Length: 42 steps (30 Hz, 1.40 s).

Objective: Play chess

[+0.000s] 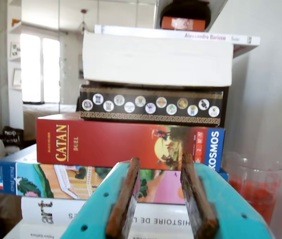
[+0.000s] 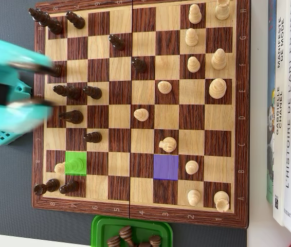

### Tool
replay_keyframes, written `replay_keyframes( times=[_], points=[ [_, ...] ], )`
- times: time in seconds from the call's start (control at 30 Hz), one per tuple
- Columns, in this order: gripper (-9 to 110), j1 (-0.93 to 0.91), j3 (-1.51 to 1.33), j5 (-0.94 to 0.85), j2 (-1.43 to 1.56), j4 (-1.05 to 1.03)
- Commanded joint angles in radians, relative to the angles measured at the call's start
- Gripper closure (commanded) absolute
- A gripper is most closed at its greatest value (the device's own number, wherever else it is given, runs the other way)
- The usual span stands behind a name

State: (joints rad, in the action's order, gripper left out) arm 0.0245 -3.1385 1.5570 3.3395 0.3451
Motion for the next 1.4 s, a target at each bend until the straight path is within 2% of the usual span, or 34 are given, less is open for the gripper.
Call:
replay_keyframes(
  times=[0.0, 0.23, 0.63, 0.87, 1.2, 1.37],
  points=[
    [88, -0.003, -0.021, 0.0, 0.011, 0.071],
    [88, 0.003, -0.021, 0.009, 0.011, 0.275],
    [88, -0.002, -0.021, 0.009, 0.011, 0.92],
    [88, -0.002, -0.021, 0.002, 0.011, 1.221],
    [88, -0.003, -0.021, -0.002, 0.011, 1.459],
    [88, -0.003, -0.021, 0.008, 0.011, 1.462]
  ],
)
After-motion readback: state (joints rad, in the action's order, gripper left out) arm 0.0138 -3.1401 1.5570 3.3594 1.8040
